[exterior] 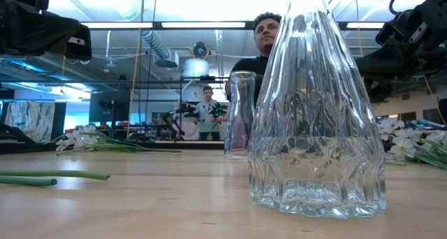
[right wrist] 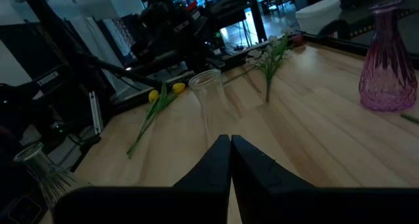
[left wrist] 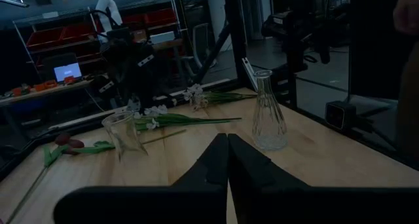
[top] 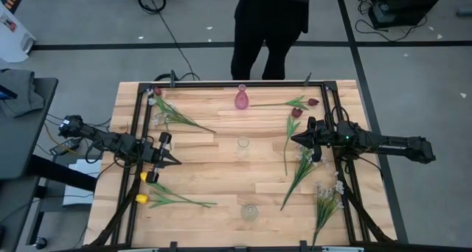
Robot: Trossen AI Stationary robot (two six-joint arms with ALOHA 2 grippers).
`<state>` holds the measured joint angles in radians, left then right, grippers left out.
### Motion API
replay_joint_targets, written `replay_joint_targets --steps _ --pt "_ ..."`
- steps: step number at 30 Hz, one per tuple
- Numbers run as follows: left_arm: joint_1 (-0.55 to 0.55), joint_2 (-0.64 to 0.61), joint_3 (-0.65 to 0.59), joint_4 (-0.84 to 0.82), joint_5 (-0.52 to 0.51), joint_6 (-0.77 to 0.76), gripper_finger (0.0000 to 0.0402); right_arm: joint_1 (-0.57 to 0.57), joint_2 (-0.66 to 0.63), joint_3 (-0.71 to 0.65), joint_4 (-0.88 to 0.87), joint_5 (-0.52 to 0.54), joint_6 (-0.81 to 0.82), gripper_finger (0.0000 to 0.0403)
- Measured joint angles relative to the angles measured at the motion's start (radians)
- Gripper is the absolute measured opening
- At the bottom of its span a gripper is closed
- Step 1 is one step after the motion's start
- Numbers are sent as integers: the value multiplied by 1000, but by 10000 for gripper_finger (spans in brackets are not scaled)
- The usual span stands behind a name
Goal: Sort flowers into vase by color
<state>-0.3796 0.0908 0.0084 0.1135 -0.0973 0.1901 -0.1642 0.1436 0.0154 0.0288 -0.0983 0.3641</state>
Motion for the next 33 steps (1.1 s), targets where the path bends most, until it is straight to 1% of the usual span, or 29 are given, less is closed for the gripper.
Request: replay_joint_targets --steps 9,16,33 --pt "0 0 0 9 -59 13 11 0 0 0 0 0 0 23" --pt "0 0 0 33 -59 -118 11 0 0 0 0 0 0 23" --pt "0 0 0 61 -58 -117 11 0 0 0 0 0 0 23"
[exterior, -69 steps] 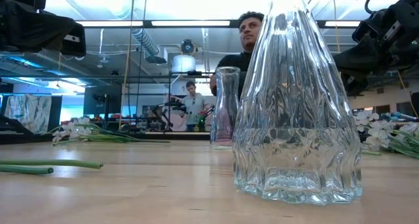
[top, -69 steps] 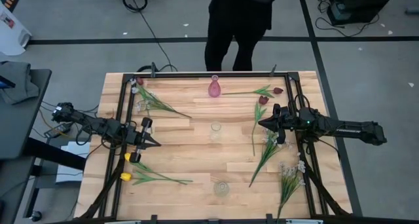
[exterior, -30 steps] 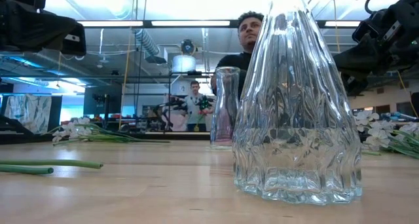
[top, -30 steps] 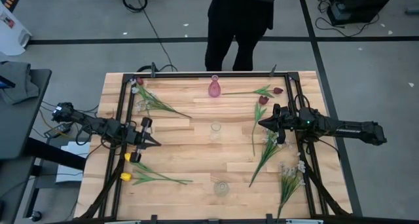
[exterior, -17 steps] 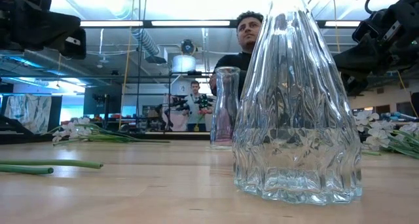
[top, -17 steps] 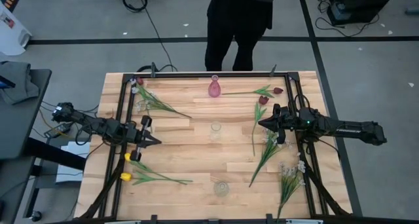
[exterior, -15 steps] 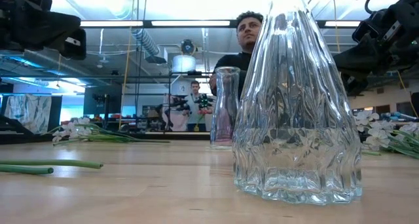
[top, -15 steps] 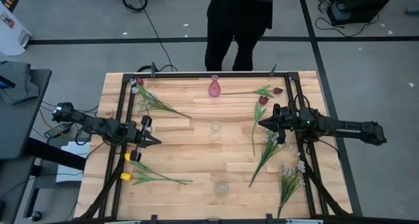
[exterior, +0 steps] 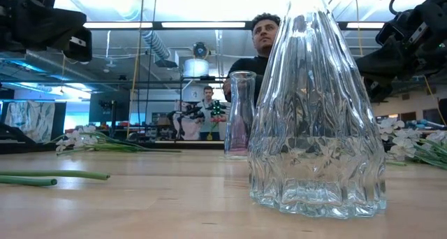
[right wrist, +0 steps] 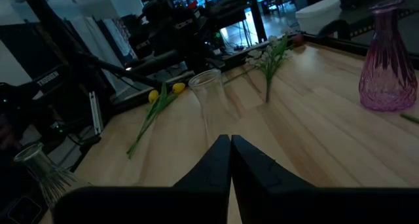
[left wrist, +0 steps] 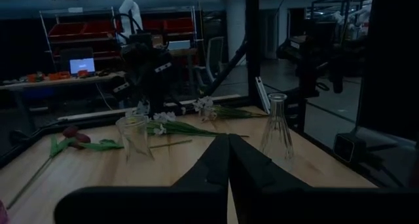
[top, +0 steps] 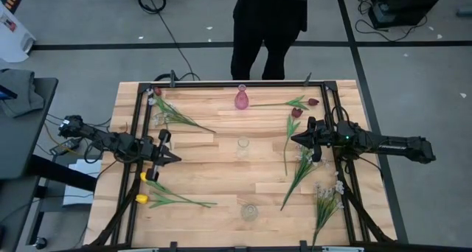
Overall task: Sort flowers into vase by color
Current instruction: Put the bottom yellow flower into the pink transparent vase
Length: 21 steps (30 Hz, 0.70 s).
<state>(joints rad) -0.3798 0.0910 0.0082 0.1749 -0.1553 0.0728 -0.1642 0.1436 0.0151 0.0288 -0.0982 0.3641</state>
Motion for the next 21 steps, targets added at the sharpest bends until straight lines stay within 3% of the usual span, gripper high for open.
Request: replay_joint_targets --steps 10,21 --pt "0 0 0 31 1 -16 11 0 0 0 0 0 0 23" --pt "0 0 0 39 -1 -309 11 0 0 0 0 0 0 23"
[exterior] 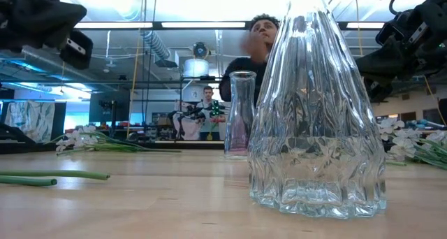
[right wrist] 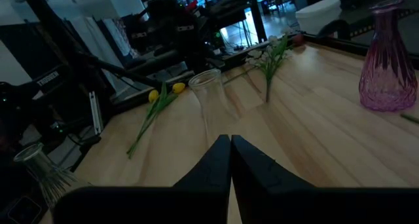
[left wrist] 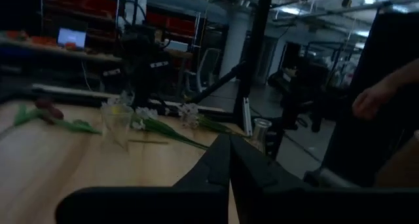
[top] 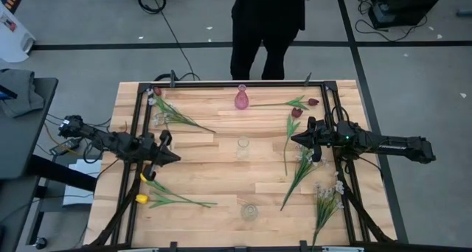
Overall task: Sort flowers into vase by color
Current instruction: Put the bottom yellow flower into the pink transparent vase
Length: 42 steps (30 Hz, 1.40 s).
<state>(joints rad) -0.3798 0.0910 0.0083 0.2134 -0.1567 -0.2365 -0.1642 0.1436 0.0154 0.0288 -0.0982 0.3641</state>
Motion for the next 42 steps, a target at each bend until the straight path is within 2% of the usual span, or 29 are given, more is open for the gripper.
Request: replay_joint_targets --steps 11,15,28,42 --pt "0 0 0 -6 -128 -394 11 0 0 0 0 0 0 23" --pt "0 0 0 -6 -165 -477 11 0 0 0 0 0 0 23" --pt "0 0 0 0 -269 -470 11 0 0 0 0 0 0 23" --pt "0 0 0 -2 -270 -445 11 0 0 0 0 0 0 23"
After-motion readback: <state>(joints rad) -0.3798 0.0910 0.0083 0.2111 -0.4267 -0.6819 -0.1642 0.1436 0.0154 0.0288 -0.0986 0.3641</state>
